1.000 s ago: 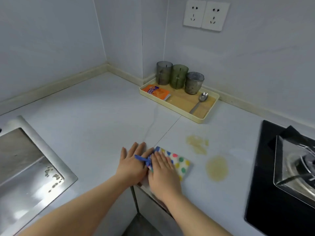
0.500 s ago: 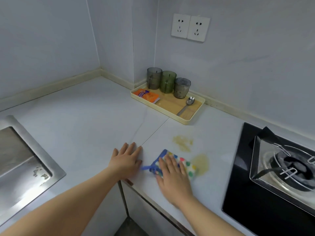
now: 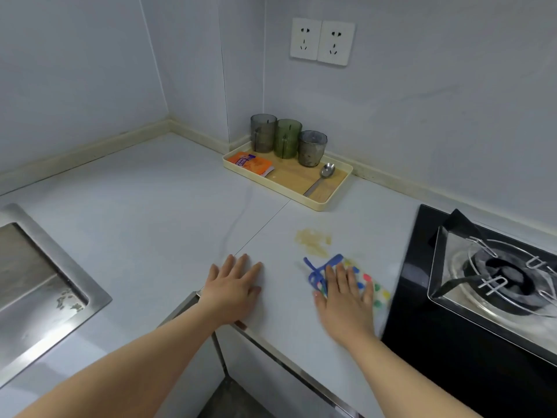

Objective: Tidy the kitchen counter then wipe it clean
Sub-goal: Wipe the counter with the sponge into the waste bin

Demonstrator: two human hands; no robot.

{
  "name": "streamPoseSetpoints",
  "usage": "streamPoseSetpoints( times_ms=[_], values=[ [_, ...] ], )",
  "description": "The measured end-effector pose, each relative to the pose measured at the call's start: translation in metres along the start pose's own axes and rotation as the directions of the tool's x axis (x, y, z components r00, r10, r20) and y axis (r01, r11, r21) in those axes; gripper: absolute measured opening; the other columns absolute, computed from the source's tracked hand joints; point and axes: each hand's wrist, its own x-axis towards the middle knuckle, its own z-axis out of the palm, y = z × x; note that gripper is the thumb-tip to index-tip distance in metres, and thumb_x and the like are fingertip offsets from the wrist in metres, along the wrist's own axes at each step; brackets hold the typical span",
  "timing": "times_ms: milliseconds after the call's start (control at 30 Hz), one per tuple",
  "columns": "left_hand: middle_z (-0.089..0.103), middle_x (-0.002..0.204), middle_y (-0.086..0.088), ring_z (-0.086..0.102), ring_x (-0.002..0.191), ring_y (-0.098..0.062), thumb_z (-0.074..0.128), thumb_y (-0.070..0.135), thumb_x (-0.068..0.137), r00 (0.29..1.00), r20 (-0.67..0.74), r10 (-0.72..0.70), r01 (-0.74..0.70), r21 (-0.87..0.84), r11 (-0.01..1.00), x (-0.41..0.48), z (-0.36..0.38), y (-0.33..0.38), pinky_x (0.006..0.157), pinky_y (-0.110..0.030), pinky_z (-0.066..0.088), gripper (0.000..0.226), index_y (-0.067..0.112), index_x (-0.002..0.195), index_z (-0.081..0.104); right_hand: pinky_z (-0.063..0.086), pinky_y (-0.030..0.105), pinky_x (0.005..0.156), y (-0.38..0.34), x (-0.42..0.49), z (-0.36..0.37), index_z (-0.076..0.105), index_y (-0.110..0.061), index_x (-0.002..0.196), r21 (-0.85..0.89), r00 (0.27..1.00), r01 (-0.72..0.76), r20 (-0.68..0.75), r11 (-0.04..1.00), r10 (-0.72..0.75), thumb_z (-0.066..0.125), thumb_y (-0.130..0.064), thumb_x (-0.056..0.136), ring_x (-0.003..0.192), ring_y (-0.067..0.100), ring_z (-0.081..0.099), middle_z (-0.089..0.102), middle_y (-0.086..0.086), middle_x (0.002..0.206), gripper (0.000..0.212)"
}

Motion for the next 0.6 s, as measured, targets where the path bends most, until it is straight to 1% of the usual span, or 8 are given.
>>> streamPoseSetpoints(
  times_ms=[33,133,167,200,267,367,433,600],
  values=[
    [-0.002,0.158,0.002,-0.006,0.146,-0.023,0.021,0.039,0.101,1.0,-0.005,-0.016,0.016,-0.017,1.0,0.001,0.001,0.003,0.116,-0.042,0.002,0.052,0.032,0.15,0.008,-0.023,0.049,0.109,-0.012,-0.003,0.0,0.003,-0.015,0.151,0.016,0.999,-0.023,0.025,1.0,0.022,0.004,-0.05,0.094,0.147,0.021,-0.006,-0.003,0.007,0.159,0.067],
    [-0.006,0.159,0.001,-0.01,0.146,-0.025,0.02,0.039,0.101,0.995,0.025,-0.095,0.097,-0.088,0.991,0.008,0.004,0.01,0.118,-0.044,-0.002,0.052,0.034,0.15,0.005,-0.031,0.044,0.105,-0.049,-0.017,0.01,0.042,-0.013,0.141,0.042,0.981,0.191,-0.031,0.981,-0.19,0.011,-0.052,0.091,0.141,0.026,0.03,0.036,0.011,0.15,0.071],
    [-0.008,0.159,0.001,-0.012,0.146,-0.025,0.02,0.039,0.101,0.993,0.033,-0.112,0.114,-0.102,0.988,0.01,0.005,0.012,0.118,-0.045,-0.004,0.051,0.035,0.15,0.004,-0.031,0.041,0.106,-0.052,-0.016,0.011,0.041,-0.015,0.141,0.025,0.95,0.31,-0.044,0.95,-0.309,0.003,-0.058,0.09,0.142,0.024,0.027,0.034,0.009,0.151,0.077],
    [-0.008,0.159,0.001,-0.012,0.146,-0.026,0.019,0.039,0.101,0.993,0.028,-0.116,0.119,-0.108,0.987,0.011,0.006,0.014,0.117,-0.046,-0.004,0.051,0.035,0.15,0.004,-0.03,0.038,0.106,-0.044,-0.013,0.009,0.028,-0.019,0.147,0.008,0.926,0.373,-0.057,0.928,-0.372,-0.01,-0.065,0.084,0.146,0.022,0.01,0.018,0.008,0.157,0.087],
    [-0.004,0.159,0.002,-0.01,0.146,-0.026,0.02,0.038,0.101,0.994,-0.011,-0.106,0.104,-0.096,0.99,0.011,0.007,0.015,0.117,-0.047,0.0,0.05,0.035,0.149,0.007,-0.022,0.039,0.112,-0.013,-0.005,0.005,0.008,-0.028,0.151,0.087,0.967,0.253,-0.015,0.963,-0.253,-0.019,-0.072,0.07,0.146,0.024,-0.013,-0.009,0.008,0.159,0.095],
    [-0.004,0.158,0.001,-0.011,0.145,-0.026,0.023,0.046,0.098,0.996,-0.014,-0.088,0.087,-0.075,0.993,0.009,0.007,0.015,0.116,-0.048,0.001,0.053,0.034,0.148,0.008,-0.009,0.044,0.118,0.021,0.011,-0.002,0.002,-0.025,0.152,0.065,0.991,-0.121,-0.043,0.991,0.124,-0.001,-0.066,0.085,0.146,0.033,-0.01,-0.012,0.018,0.157,0.079],
    [-0.007,0.158,-0.001,-0.013,0.145,-0.026,0.026,0.052,0.096,0.996,0.02,-0.092,0.093,-0.073,0.993,0.01,0.005,0.016,0.115,-0.051,-0.002,0.059,0.032,0.149,0.007,-0.009,0.047,0.117,0.009,0.013,-0.003,-0.002,-0.02,0.152,0.09,0.983,-0.181,-0.016,0.979,0.183,0.005,-0.065,0.089,0.145,0.036,-0.009,-0.009,0.022,0.156,0.077],
    [-0.016,0.158,-0.002,-0.018,0.144,-0.026,0.026,0.069,0.088,0.991,0.104,-0.08,0.082,-0.015,0.996,0.021,0.0,0.011,0.115,-0.053,-0.003,0.074,0.039,0.149,-0.003,-0.012,0.04,0.111,-0.022,-0.003,0.009,0.021,-0.025,0.149,0.05,0.962,0.241,-0.141,0.969,-0.232,-0.026,-0.069,0.073,0.145,0.037,0.01,0.008,0.021,0.156,0.099]
  ],
)
